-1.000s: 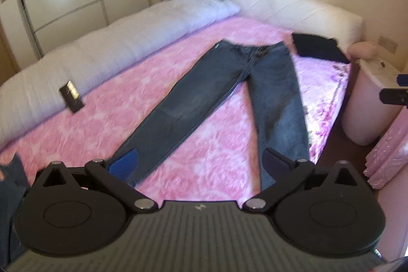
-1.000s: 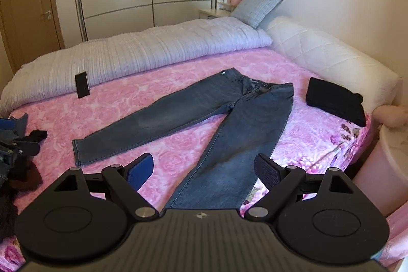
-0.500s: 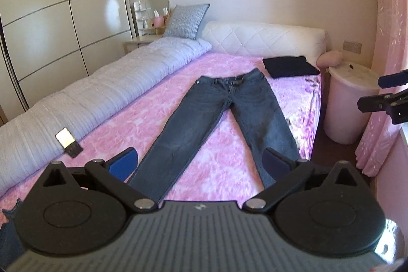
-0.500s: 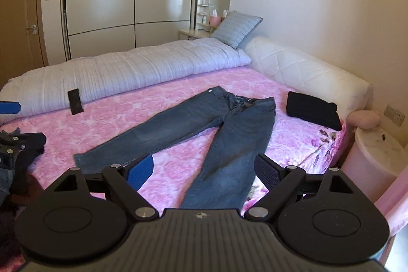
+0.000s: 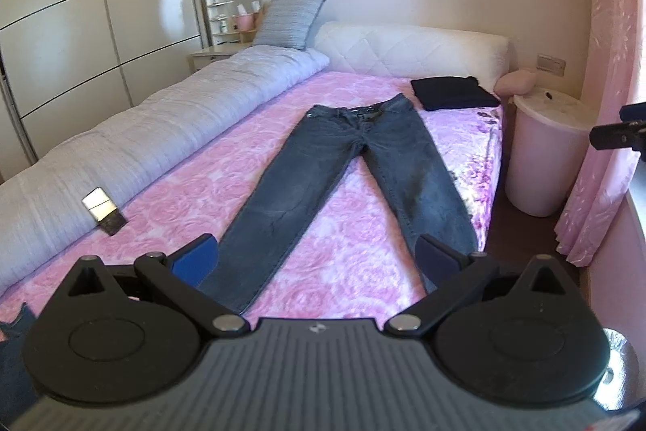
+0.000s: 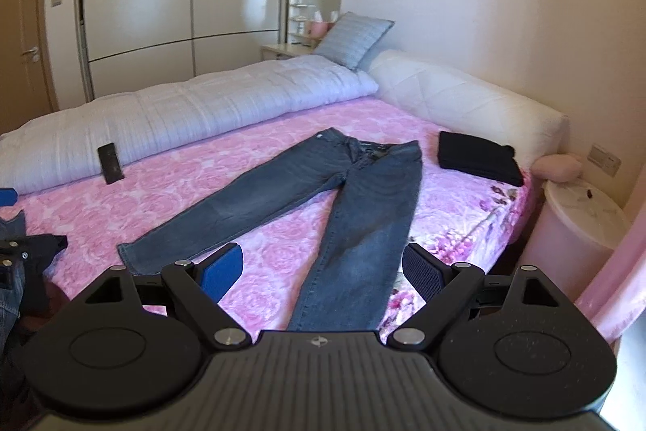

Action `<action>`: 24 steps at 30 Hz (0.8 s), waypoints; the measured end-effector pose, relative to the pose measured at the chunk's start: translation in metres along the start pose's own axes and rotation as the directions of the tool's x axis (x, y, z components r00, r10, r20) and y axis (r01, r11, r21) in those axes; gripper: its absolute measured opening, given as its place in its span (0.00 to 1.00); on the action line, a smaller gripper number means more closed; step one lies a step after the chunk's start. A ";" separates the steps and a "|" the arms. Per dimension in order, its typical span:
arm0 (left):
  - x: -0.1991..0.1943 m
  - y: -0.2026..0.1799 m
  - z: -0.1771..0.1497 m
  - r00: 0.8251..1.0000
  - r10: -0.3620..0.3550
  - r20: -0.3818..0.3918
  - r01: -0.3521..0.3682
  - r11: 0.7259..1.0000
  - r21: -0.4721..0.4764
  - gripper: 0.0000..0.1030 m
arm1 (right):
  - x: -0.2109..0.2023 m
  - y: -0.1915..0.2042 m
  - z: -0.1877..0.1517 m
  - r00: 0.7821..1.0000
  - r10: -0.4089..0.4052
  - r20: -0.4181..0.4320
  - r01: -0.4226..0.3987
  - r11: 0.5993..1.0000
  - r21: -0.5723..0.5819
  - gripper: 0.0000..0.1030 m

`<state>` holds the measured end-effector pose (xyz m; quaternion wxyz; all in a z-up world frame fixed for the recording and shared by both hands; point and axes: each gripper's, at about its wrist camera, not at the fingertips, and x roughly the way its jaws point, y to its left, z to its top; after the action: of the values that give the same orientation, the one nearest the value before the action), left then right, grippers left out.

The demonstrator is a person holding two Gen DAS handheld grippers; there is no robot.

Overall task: Fold clothes
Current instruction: 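Release the leg and move both grippers back from the flattened jeans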

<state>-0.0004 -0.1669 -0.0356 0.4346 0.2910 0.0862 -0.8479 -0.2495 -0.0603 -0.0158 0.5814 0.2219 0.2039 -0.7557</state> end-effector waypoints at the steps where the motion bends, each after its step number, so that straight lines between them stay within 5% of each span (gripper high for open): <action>1: 0.006 -0.005 0.003 1.000 -0.010 0.000 0.010 1.000 0.005 0.99 | 0.001 -0.005 -0.001 1.000 -0.010 -0.005 0.010 1.000 0.004 0.86; 12: 0.104 -0.074 0.049 0.998 -0.055 -0.041 0.057 0.996 0.064 0.99 | 0.043 -0.094 0.004 0.996 -0.084 -0.027 0.086 0.995 0.059 0.86; 24: 0.241 -0.149 0.138 0.987 0.013 -0.159 -0.015 1.000 -0.015 0.99 | 0.162 -0.257 0.057 0.996 0.006 -0.085 -0.003 0.999 0.037 0.86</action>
<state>-0.2846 -0.2964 -0.0759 0.4347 0.3549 0.1254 -0.8181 -0.5404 -0.1582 -0.0490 0.5698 0.2650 0.2143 -0.7478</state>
